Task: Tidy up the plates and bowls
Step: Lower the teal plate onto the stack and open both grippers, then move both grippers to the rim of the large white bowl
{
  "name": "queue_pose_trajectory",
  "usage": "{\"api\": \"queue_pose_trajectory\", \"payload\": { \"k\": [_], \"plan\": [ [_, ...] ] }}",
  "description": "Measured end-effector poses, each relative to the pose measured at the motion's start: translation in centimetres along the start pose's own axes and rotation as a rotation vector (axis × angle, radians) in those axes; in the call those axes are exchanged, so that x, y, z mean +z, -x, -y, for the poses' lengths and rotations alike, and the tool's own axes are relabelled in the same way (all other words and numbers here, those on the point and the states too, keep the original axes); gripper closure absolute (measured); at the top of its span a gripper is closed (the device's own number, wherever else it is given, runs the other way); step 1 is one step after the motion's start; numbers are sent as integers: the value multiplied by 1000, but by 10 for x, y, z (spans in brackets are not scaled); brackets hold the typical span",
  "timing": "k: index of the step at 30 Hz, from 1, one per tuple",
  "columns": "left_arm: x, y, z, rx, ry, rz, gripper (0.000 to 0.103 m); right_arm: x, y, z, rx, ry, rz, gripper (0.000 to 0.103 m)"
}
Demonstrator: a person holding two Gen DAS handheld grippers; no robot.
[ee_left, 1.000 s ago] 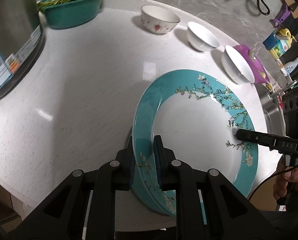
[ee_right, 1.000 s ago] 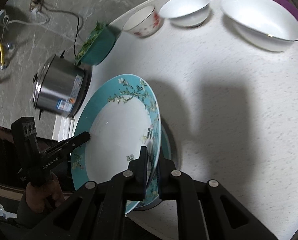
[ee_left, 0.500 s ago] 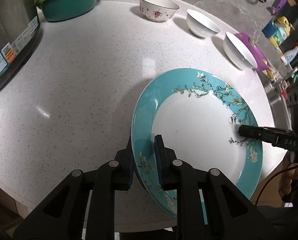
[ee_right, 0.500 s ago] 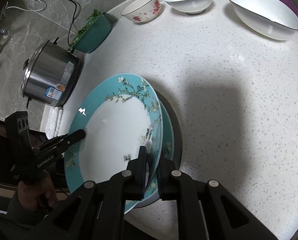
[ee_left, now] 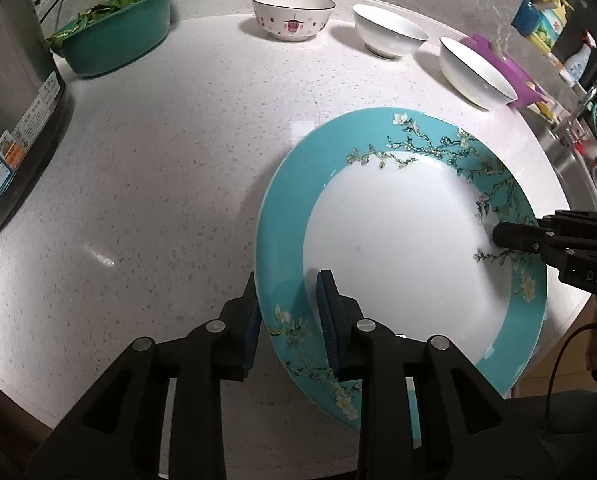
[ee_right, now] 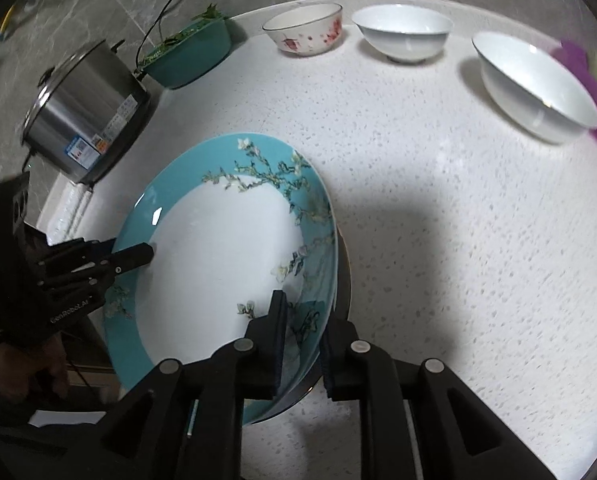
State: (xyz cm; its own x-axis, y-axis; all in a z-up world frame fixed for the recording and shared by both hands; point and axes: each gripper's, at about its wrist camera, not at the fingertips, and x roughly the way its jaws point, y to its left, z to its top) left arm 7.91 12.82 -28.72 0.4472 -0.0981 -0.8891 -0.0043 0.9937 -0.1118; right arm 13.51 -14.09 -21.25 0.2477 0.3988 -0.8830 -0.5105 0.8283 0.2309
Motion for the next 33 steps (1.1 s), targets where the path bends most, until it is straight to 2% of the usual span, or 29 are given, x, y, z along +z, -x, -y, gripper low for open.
{"api": "queue_pose_trajectory", "payload": {
  "k": [5,15,17,18,19,21,23,24,27,30,33],
  "plan": [
    [4,-3,1,-13,-42,-1,78,-2,-1,-10,-101,55,19,80],
    [17,-5,-6,-57,-107,-19,76,-8,-6,-19,-174,18,35,72],
    [21,1,-11,-63,-109,1,53,-9,-7,-20,-166,-7,47,65],
    [25,7,-14,-63,-103,26,29,-9,-7,-19,-160,-28,49,55],
    [29,12,-17,-65,-94,48,18,-10,-6,-16,-151,-57,50,47],
    [41,25,-24,-98,-66,89,16,-13,2,-11,-111,-117,63,40],
    [59,35,-28,-141,-32,110,5,-16,16,-2,-69,-180,90,27],
    [68,38,-27,-164,-19,116,0,-18,24,4,-39,-215,103,16],
    [103,44,-16,-237,10,97,0,-22,54,41,64,-350,166,2],
    [138,49,11,-293,11,135,0,-23,84,94,157,-498,231,0],
    [179,38,56,-331,-4,139,0,-13,117,149,167,-584,323,0]
  ]
}}
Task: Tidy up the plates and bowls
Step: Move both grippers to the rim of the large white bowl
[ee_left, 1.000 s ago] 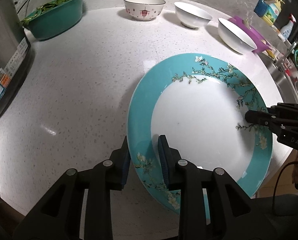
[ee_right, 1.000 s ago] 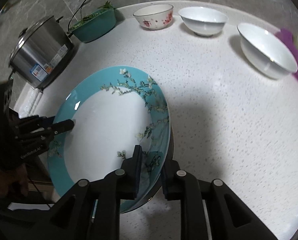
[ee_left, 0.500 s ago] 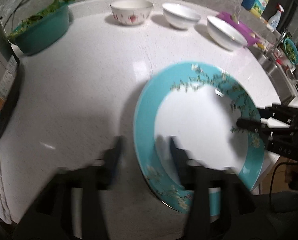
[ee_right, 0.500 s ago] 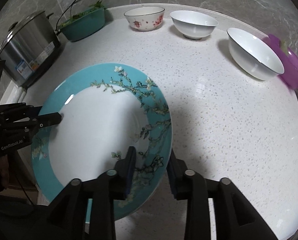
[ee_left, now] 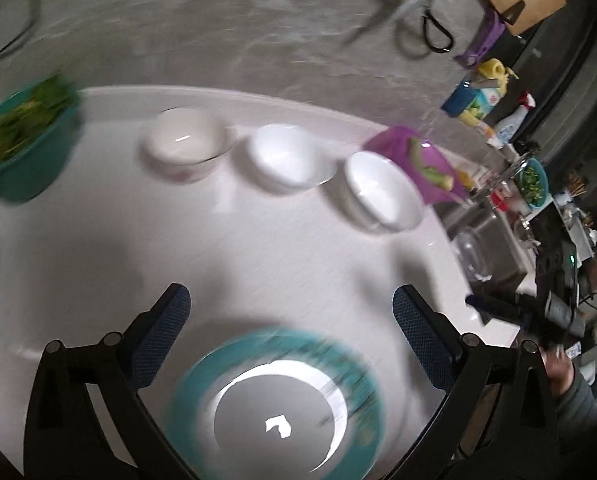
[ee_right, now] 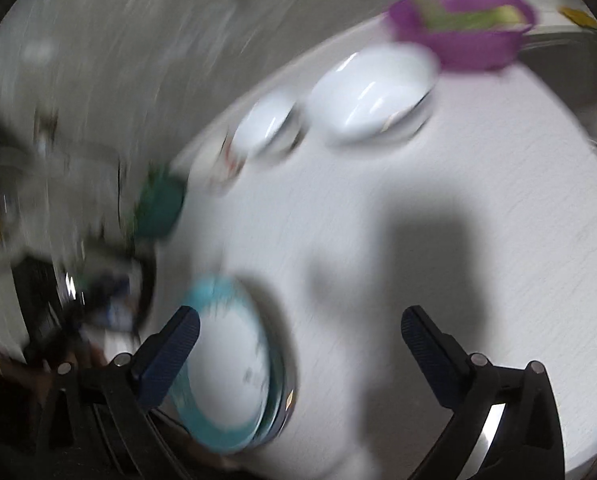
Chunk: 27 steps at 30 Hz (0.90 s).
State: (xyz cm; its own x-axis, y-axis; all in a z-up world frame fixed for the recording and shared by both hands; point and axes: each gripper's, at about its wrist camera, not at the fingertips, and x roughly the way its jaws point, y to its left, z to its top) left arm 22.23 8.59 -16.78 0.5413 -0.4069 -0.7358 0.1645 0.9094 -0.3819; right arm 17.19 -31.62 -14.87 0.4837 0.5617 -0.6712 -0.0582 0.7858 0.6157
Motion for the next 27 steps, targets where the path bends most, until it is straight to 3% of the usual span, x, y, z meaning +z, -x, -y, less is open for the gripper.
{"api": "queue_pose_trajectory", "payload": {
  "k": [3,7,8,10,12,18,27],
  "plan": [
    [28,-44,35,-18,20,-29,0,51,18,34,6,-38,52,0],
    [56,-103,71,52,19,-53,0,104,9,68,-22,-42,37,1],
    [64,-120,78,72,23,-66,0,117,-1,77,-66,-53,7,4],
    [76,-147,91,96,17,-92,0,130,-14,89,-57,-68,-39,23],
    [85,-170,99,132,-1,-107,0,135,-25,91,-71,-52,-61,28],
    [108,-223,92,205,1,-132,0,140,-53,91,-64,-28,-73,28],
    [113,-253,100,210,-49,-175,0,152,-70,96,-106,-30,-66,28]
  ]
}}
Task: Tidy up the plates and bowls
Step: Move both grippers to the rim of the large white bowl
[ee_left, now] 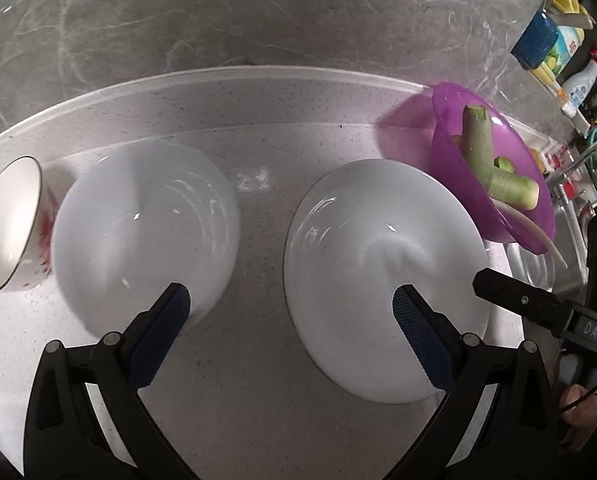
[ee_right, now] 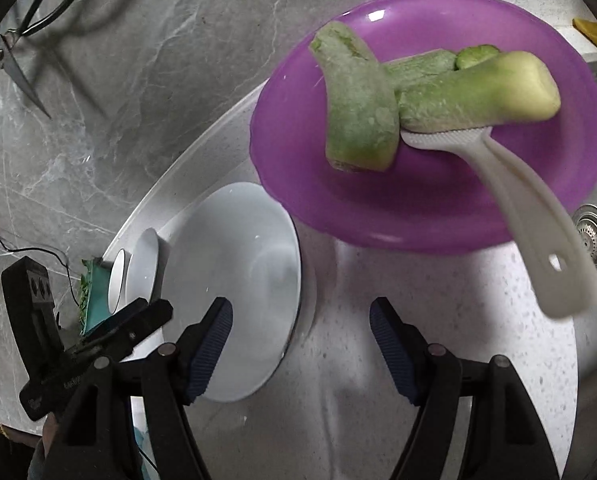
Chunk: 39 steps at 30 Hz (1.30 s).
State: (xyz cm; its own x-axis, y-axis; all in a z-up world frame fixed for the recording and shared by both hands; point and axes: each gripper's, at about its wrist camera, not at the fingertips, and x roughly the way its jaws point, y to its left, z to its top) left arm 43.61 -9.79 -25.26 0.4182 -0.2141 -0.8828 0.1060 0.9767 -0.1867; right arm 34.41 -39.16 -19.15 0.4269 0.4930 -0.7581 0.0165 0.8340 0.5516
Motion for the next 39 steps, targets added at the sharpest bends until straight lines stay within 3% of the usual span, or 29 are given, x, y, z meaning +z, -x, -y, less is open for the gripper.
{"api": "queue_pose_trajectory", "payload": {
  "k": [9,11,16,18,27,39],
  "plan": [
    [5,-20,6,0,-6,-24,4,5,-13,3,-36,8,-27,32],
    [5,-24,7,17,-16,-25,11,7,-17,2,-40,13,-35,33],
    [10,-28,7,52,-35,-24,43,7,-30,1,-51,21,-69,41],
    [11,-30,8,56,-40,-26,49,7,-31,0,-52,25,-67,42],
    [11,-27,7,58,-44,-28,56,7,-30,-4,-58,38,-66,51],
    [-20,29,21,-50,-26,32,55,9,-16,9,-41,19,-50,51]
  ]
}}
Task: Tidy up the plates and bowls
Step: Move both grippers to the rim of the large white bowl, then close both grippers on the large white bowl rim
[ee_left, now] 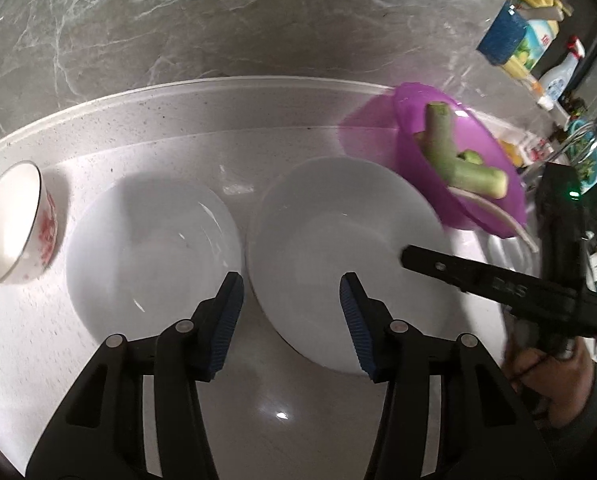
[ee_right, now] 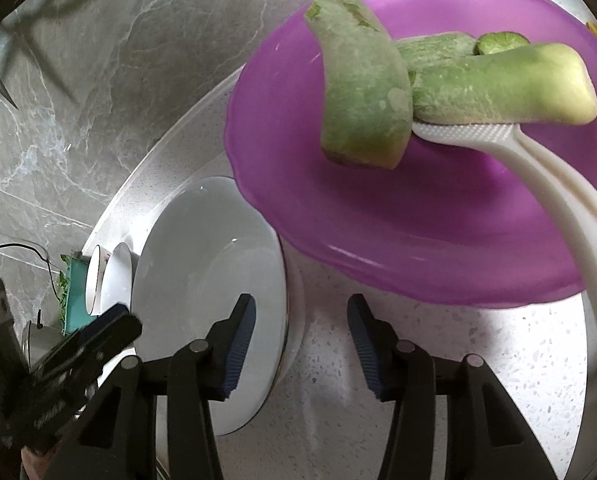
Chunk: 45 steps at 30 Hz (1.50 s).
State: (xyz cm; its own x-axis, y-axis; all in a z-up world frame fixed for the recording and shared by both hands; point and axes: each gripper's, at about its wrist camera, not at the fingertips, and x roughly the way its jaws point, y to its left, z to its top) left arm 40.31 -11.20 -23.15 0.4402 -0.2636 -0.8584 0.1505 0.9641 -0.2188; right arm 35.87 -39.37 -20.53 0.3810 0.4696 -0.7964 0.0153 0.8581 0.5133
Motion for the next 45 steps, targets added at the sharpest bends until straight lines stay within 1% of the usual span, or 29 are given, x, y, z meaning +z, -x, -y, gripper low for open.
{"api": "queue_pose_trajectory", "payload": {
  "k": [4,5,6,9,13,15,17,21,22,24,26,27,28,29,30,31,33,35,40,42,43,45],
  "plan": [
    [-9,12,13,-3,-22,1,54,0,5,2,3,-2,7,51],
    [-11,11,16,-4,-35,-11,54,1,5,2,5,0,5,51],
    [-12,9,18,13,-41,-20,54,1,4,1,3,2,4,51],
    [-16,2,13,26,-11,-42,54,1,4,1,3,9,-2,51],
    [-12,-13,7,42,5,-52,53,0,1,-2,-3,17,-9,51],
    [-9,-20,2,31,17,-53,52,0,-1,-4,-6,18,-14,51],
    [-5,-25,3,40,10,-49,52,0,-3,-7,-8,25,-17,51],
    [2,-39,-3,35,27,-77,52,2,-10,-12,-12,34,-27,51],
    [2,-42,-5,29,35,-78,52,2,-11,-13,-14,36,-29,51],
    [8,-46,-3,31,22,-65,52,3,-14,-14,-15,44,-34,51],
    [14,-51,-1,29,13,-57,53,4,-18,-14,-21,53,-39,55],
    [17,-54,0,29,10,-57,55,4,-19,-14,-23,57,-40,64],
    [19,-54,-1,38,6,-56,60,4,-20,-15,-28,62,-46,72],
    [21,-55,-2,44,5,-53,64,5,-22,-16,-35,65,-48,75],
    [22,-55,-4,51,4,-52,72,5,-22,-16,-39,67,-48,82],
    [23,-56,-6,59,5,-54,79,5,-23,-17,-41,72,-49,86],
    [27,-58,-11,59,7,-65,85,4,-25,-19,-50,81,-52,89],
    [31,-60,-12,65,0,-78,88,3,-27,-22,-63,86,-53,89],
    [37,-68,-3,102,-66,-117,88,4,-29,-27,-82,107,-56,89],
    [39,-70,-3,98,-77,-130,90,3,-31,-30,-91,118,-57,89],
    [40,-71,-2,95,-81,-138,93,3,-31,-30,-91,118,-57,89],
    [41,-72,-5,78,-83,-148,94,2,-30,-29,-88,113,-55,89]
  ]
}}
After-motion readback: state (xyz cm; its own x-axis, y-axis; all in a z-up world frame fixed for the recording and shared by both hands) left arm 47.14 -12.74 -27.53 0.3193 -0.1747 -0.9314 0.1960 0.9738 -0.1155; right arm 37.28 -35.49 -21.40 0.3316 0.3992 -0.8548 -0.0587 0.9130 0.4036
